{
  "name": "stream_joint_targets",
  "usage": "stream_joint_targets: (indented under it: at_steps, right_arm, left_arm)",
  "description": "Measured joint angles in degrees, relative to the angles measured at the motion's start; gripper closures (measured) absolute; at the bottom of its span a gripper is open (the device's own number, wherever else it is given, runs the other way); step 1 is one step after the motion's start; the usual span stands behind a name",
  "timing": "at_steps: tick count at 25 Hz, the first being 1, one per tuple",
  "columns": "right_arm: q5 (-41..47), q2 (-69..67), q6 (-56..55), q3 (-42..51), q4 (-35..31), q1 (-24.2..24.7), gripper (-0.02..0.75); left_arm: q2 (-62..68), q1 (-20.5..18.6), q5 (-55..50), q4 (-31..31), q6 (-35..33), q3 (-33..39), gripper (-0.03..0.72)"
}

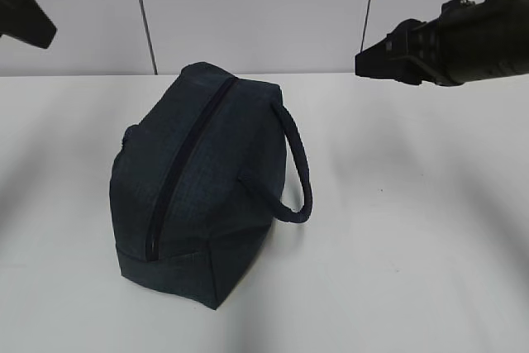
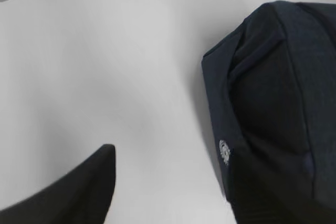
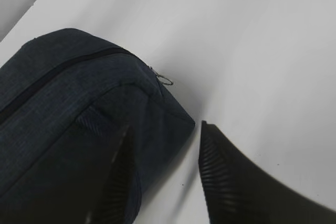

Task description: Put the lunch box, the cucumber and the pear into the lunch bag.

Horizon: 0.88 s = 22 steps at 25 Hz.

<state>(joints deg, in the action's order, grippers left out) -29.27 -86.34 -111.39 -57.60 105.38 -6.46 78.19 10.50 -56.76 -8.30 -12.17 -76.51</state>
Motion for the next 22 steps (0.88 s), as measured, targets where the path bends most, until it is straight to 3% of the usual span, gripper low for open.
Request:
stream_joint_targets:
  at_steps: [4,16,22]
  right_arm:
    - [0.0,1.45,-0.04,1.37,0.0,0.0,0.405]
    - [5.64,4.69,1.11,5.38,0.0,0.0,0.405]
    - [10.64,6.8,3.49,7.23,0.0,0.0,0.405]
  left_arm:
    - [-5.52,0.0,-0.29,2.11,2.65,5.85,0.285]
    - [-32.24,0.0,-0.31,-2.7,4.84,26.4,0.285]
    - [-48.57,0.0,-1.0,-3.5,6.38,32.6,0.285]
